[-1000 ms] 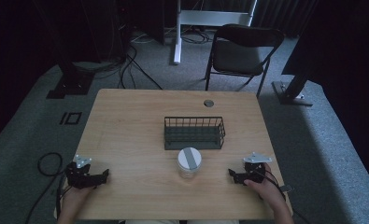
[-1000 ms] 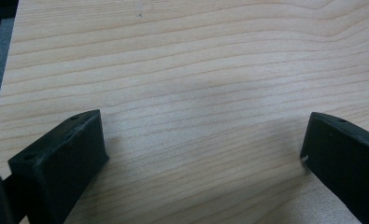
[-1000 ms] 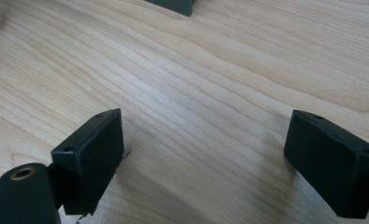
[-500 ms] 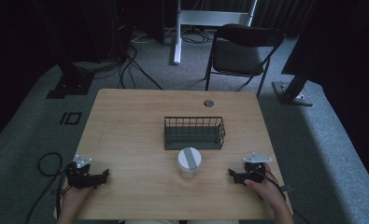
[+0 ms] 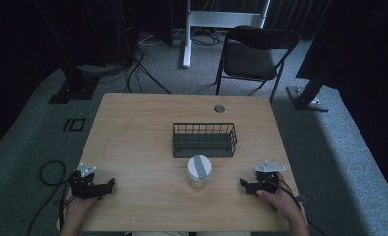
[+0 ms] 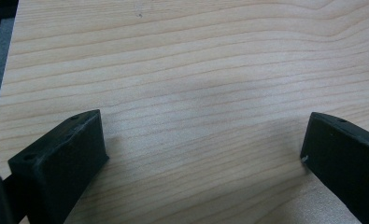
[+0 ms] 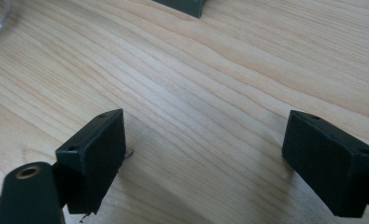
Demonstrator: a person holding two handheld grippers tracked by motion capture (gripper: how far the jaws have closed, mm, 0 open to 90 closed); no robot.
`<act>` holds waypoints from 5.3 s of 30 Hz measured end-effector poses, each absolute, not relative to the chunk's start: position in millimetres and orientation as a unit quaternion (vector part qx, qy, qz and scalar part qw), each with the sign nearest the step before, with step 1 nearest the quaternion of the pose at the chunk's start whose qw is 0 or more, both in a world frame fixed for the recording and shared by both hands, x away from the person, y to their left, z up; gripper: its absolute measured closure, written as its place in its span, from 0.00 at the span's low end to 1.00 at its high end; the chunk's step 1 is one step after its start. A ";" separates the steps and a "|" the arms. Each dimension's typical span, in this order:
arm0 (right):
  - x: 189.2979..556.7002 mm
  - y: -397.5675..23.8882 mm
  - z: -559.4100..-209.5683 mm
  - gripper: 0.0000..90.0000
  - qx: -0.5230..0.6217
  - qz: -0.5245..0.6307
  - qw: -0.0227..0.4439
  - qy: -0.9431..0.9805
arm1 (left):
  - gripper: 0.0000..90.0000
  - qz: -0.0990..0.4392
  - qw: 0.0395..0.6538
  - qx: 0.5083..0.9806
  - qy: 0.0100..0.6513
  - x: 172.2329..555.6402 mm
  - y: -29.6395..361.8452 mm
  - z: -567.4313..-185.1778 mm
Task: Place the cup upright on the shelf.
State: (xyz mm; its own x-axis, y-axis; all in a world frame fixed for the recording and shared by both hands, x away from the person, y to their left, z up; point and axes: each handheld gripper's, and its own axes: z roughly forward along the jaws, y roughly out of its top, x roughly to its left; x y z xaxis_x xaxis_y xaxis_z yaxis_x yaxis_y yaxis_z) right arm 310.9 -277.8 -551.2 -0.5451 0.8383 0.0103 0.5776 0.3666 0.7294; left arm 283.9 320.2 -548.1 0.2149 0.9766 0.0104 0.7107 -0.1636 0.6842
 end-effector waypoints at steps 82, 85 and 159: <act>299.4 -150.7 -540.9 0.14 0.291 0.489 0.111 0.815 | 0.00 0.235 0.284 0.725 0.582 283.9 320.1 -548.2; 299.8 -148.1 -540.4 0.14 0.291 0.495 0.111 0.811 | 0.00 0.235 0.284 0.725 0.582 283.9 320.0 -548.2; 299.3 -122.9 -533.9 0.20 0.354 0.515 0.162 0.764 | 0.00 0.235 0.284 0.725 0.582 283.9 320.1 -548.1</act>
State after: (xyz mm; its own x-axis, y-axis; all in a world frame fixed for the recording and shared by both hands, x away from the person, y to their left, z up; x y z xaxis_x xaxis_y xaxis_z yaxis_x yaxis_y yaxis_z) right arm 299.3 -122.9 -533.9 -0.6967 0.7079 0.1160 0.3736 0.2201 0.9011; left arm 283.9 320.1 -548.1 0.2132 0.9770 0.0097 0.7101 -0.1618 0.6853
